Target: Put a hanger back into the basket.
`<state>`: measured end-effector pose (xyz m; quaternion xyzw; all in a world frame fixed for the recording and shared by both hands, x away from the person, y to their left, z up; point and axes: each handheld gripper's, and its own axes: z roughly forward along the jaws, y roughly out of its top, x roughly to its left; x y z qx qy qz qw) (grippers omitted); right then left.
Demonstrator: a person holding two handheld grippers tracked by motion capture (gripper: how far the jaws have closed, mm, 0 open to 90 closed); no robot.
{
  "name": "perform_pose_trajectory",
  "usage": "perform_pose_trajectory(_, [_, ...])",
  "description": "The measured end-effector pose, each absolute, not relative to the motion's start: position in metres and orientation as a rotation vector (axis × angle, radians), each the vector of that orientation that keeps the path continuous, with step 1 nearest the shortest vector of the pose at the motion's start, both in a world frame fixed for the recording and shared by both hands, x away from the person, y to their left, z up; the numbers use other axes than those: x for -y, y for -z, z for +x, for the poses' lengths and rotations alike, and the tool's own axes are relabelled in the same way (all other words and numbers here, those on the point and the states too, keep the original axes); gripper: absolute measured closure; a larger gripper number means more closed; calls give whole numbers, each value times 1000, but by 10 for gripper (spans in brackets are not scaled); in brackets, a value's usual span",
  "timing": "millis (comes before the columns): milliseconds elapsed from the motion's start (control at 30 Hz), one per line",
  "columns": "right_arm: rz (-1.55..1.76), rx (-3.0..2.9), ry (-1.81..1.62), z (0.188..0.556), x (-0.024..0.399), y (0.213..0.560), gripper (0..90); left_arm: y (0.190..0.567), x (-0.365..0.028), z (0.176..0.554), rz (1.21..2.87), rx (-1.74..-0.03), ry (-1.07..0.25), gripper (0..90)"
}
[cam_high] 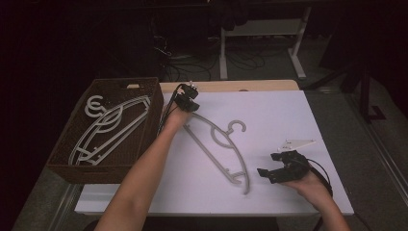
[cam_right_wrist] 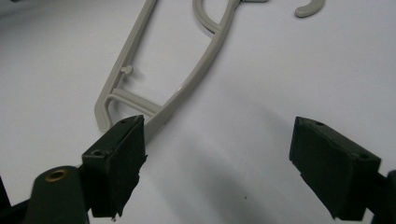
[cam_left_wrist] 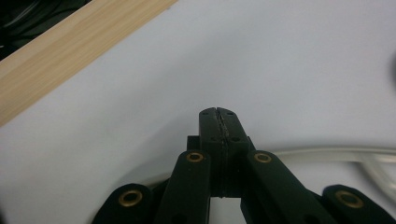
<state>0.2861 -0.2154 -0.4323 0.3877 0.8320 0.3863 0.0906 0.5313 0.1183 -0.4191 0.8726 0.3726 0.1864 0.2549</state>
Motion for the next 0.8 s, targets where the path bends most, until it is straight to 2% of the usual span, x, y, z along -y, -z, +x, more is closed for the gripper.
perform_pose_trajectory(100, [1148, -2474, -1153, 286, 216, 432, 179, 426, -118, 535, 2383, -1025, -530, 900])
perform_pose_trajectory(367, [1143, -2482, -1153, 285, 214, 433, 179, 434, -118, 531, 2420, -1057, -489, 900])
perform_pose_trajectory(800, [1131, -2504, -1152, 283, 204, 430, 185, 431, -136, 467, 2476, -1059, -349, 900])
